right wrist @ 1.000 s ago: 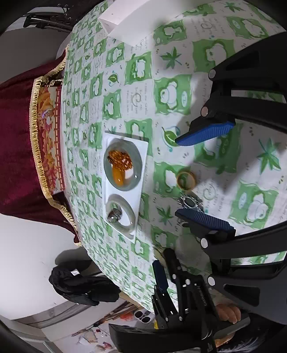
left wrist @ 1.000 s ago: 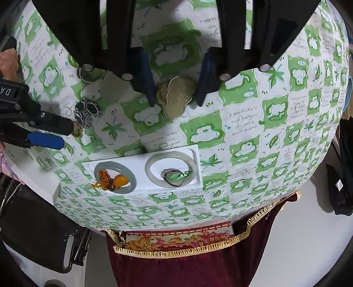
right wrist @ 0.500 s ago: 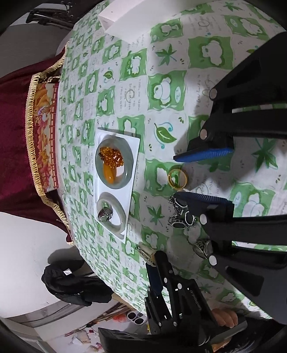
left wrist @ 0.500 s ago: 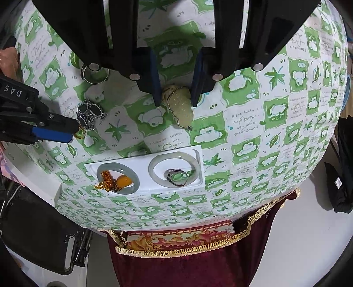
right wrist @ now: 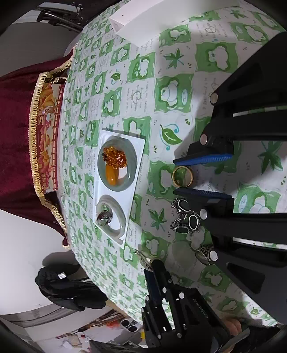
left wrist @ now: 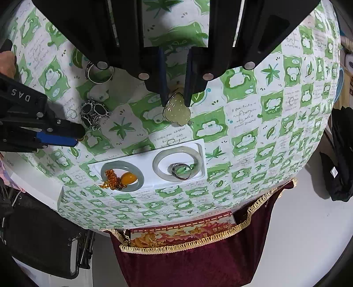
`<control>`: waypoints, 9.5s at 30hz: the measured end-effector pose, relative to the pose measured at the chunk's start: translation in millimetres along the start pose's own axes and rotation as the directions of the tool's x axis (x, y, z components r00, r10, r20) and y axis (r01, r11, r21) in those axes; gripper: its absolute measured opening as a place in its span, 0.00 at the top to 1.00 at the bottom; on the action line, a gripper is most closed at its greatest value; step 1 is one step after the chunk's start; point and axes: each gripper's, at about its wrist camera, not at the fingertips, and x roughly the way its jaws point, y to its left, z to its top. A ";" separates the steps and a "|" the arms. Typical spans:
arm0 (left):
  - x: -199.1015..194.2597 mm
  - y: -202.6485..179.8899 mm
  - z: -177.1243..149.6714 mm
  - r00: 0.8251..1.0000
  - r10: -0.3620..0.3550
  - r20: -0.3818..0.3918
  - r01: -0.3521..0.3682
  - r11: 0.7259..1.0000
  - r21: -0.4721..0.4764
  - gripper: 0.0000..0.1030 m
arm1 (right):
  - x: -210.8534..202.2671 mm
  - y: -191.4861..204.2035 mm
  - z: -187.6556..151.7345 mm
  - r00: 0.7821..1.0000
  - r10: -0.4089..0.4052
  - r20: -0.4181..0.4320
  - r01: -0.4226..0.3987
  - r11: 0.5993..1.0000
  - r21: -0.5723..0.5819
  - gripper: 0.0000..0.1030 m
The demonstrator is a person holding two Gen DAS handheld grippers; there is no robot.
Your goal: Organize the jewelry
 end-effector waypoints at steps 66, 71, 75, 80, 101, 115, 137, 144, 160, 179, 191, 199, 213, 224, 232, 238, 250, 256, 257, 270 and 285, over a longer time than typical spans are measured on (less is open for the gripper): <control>-12.3 17.4 7.9 0.996 -0.033 0.079 0.037 0.998 -0.049 0.72 | -40.9 5.3 0.1 0.983 0.036 0.180 -0.033 0.999 -0.021 0.80; -27.5 21.0 20.7 0.990 -0.031 0.136 0.040 0.997 -0.064 0.72 | -49.8 6.8 0.8 0.971 0.048 0.233 -0.041 0.999 -0.036 0.80; -32.1 24.4 37.8 0.986 -0.033 0.166 0.045 0.997 -0.069 0.72 | -48.3 6.5 2.4 0.971 0.035 0.234 -0.028 0.999 -0.034 0.80; -25.8 28.3 62.1 0.983 -0.045 0.180 0.061 0.995 -0.080 0.72 | -46.6 0.3 21.5 0.966 0.030 0.257 -0.030 1.000 -0.005 0.80; 46.3 11.3 76.2 0.997 -0.015 0.077 0.017 1.000 -0.025 0.72 | 22.2 -15.2 63.6 0.985 -0.012 0.172 0.011 1.000 0.004 0.80; 23.0 32.1 69.3 0.991 0.017 0.133 -0.002 0.994 -0.113 0.31 | 5.5 -39.0 60.7 0.970 0.000 0.241 -0.024 0.995 0.098 0.79; 1.1 38.5 11.8 1.000 0.021 0.016 -0.018 0.983 -0.182 0.23 | -18.9 -2.4 9.4 0.986 0.071 0.153 -0.069 0.997 -0.018 0.77; -15.3 23.9 -15.3 1.000 0.002 0.020 0.000 0.996 -0.091 0.23 | -28.4 18.4 -0.5 0.984 0.076 0.164 -0.060 0.993 -0.101 0.69; 4.0 14.3 -5.0 0.998 -0.053 -0.017 0.053 0.998 -0.028 0.79 | -23.3 20.3 -1.3 0.988 0.092 0.127 -0.079 0.992 -0.103 0.68; -4.7 23.1 -5.0 0.999 -0.032 0.009 0.033 0.997 -0.070 0.79 | 0.7 36.4 -5.0 0.997 0.075 -0.003 -0.075 0.984 -0.160 0.64; -4.5 20.7 -5.4 0.999 -0.031 0.011 0.031 0.997 -0.065 0.79 | -4.2 41.1 -6.9 0.998 0.056 0.017 -0.052 0.982 -0.179 0.68; -9.8 21.6 -2.6 0.998 -0.040 0.040 0.043 0.997 -0.068 0.79 | -22.1 32.1 1.6 0.991 0.054 0.121 -0.035 0.988 -0.152 0.68; -4.4 32.2 60.5 0.992 -0.051 0.118 0.062 0.994 -0.095 0.79 | -33.7 0.7 60.2 0.967 0.054 0.250 -0.043 0.998 -0.050 0.67; 34.2 30.5 90.5 0.991 -0.103 0.080 0.112 0.987 -0.113 0.79 | 3.8 -15.0 84.4 0.979 0.084 0.185 -0.089 0.996 0.018 0.67; 46.5 27.4 91.0 0.994 -0.087 0.073 0.094 0.990 -0.103 0.51 | 19.3 -29.7 86.5 0.981 0.101 0.167 -0.115 0.990 0.076 0.56; 47.8 40.1 90.4 0.992 -0.102 0.070 0.111 0.984 -0.140 0.51 | 18.4 -34.9 84.4 0.977 0.110 0.181 -0.128 0.988 0.086 0.56; 45.9 71.6 80.2 0.996 -0.069 0.056 0.080 0.970 -0.228 0.49 | 18.0 -38.4 76.0 0.977 0.099 0.191 -0.118 0.989 0.090 0.56; 48.2 79.2 75.2 0.999 -0.033 0.040 0.042 0.970 -0.240 0.48 | 17.7 -38.2 72.8 0.978 0.080 0.192 -0.097 0.992 0.081 0.56; 48.6 81.5 74.4 0.999 -0.026 0.037 0.035 0.969 -0.246 0.48 | 17.6 -37.9 72.2 0.978 0.075 0.193 -0.091 0.993 0.078 0.56; 34.8 95.2 49.4 0.999 -0.025 0.021 0.030 0.949 -0.314 0.46 | -3.2 -34.5 54.3 0.973 0.049 0.226 -0.066 0.996 0.068 0.56; -9.0 59.5 -16.2 1.000 -0.011 -0.021 0.006 0.976 -0.216 0.39 | -41.4 25.3 -7.5 0.976 0.137 0.168 -0.119 0.987 -0.111 0.56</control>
